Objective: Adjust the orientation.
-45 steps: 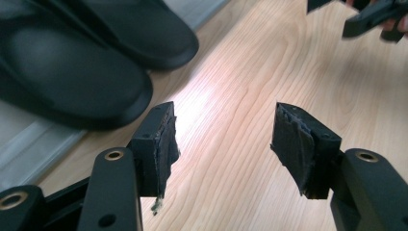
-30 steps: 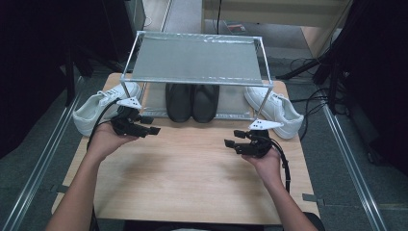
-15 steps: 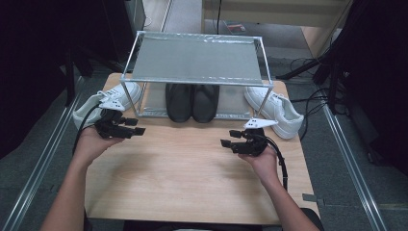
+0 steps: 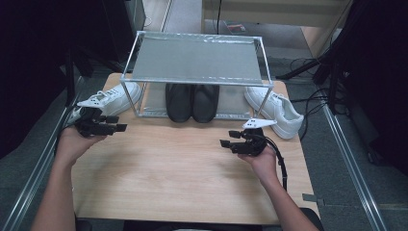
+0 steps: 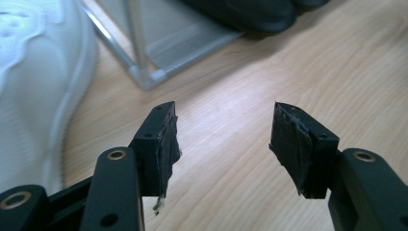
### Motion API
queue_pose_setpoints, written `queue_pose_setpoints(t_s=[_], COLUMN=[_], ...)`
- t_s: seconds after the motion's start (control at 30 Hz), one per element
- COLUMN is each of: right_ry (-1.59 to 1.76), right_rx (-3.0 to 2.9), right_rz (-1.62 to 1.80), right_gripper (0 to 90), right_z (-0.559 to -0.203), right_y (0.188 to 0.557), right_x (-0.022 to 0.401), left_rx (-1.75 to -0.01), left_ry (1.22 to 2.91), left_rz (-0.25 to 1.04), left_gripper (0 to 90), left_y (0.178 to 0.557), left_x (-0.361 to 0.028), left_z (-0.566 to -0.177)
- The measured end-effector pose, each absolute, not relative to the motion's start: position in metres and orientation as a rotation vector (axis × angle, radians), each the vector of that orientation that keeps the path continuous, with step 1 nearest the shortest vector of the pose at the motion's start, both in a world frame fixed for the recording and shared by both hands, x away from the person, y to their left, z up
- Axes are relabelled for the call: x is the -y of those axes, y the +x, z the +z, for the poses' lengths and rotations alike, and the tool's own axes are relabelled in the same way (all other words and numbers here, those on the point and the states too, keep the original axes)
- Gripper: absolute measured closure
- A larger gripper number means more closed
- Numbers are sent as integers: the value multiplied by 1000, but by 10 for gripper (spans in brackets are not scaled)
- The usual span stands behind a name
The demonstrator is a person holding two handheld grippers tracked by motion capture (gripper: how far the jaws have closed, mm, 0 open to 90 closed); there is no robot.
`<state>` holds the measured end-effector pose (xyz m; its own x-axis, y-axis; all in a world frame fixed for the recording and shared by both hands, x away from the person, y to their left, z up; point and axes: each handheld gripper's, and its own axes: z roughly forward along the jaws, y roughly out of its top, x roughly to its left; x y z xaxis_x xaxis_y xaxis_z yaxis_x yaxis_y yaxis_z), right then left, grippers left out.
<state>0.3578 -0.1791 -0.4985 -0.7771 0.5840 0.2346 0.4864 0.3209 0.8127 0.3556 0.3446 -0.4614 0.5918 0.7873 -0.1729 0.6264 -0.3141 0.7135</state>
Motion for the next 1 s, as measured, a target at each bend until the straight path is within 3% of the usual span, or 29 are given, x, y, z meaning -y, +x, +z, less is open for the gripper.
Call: queue_pose_setpoints(t_s=[0.83, 1.0], right_ry=[1048, 1070], right_rx=[-2474, -2459], right_rz=[1423, 1417], right_gripper=[410, 410], right_z=[-503, -504], right_y=[353, 350], right_x=[187, 192], left_rx=[-1257, -1299], left_ry=[1996, 1963], left_rz=[330, 289], left_gripper=[458, 497], left_y=[403, 416], left_x=[-403, -409], left_z=[-442, -453])
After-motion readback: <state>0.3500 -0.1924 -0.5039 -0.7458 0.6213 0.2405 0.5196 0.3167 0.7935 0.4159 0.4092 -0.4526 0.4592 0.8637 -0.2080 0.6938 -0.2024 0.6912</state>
